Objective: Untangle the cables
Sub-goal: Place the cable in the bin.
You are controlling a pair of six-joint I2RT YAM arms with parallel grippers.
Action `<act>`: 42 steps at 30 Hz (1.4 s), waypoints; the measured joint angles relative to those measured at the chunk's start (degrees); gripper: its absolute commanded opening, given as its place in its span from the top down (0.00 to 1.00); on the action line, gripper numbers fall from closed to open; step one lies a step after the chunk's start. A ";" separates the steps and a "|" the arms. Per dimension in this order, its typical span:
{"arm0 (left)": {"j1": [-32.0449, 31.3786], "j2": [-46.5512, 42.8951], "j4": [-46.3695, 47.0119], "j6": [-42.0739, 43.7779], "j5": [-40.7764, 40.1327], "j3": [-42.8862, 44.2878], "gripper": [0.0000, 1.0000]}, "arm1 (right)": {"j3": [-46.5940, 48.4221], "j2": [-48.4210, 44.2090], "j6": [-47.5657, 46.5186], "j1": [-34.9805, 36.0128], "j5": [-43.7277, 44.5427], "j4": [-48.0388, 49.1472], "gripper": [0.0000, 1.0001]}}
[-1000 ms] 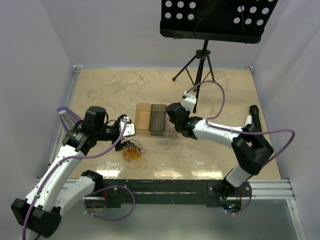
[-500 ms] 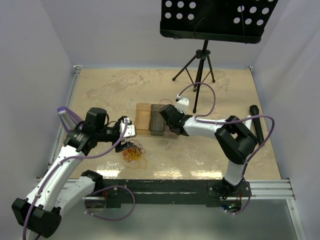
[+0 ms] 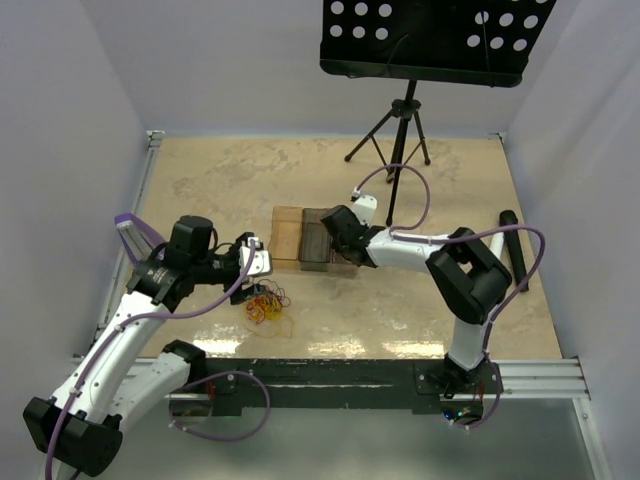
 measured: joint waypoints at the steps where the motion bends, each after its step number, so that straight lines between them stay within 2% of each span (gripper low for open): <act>1: 0.00 0.02 0.02 0.00 0.00 0.00 0.22 | -0.44 -0.76 -0.17 0.00 -0.39 -0.02 0.59; 12: 0.00 0.04 0.02 0.00 0.00 -0.02 0.22 | -1.22 -12.33 -1.66 0.00 -1.90 -0.07 0.50; 17: 0.00 0.04 0.02 0.00 0.00 -0.02 0.23 | -1.01 -13.68 -3.48 0.11 -2.08 -0.09 0.45; 22: 0.00 0.04 0.02 -0.02 0.02 -0.02 0.22 | 6.36 -7.80 -6.51 1.55 -0.72 -1.92 0.42; 26: 0.00 0.15 0.11 -0.07 0.04 -0.02 0.23 | 13.84 -0.83 -8.17 3.67 1.25 -2.82 0.46; 42: 0.00 1.44 1.44 -0.52 -0.07 -0.02 0.23 | 21.59 9.31 -11.37 4.76 6.01 -7.39 0.58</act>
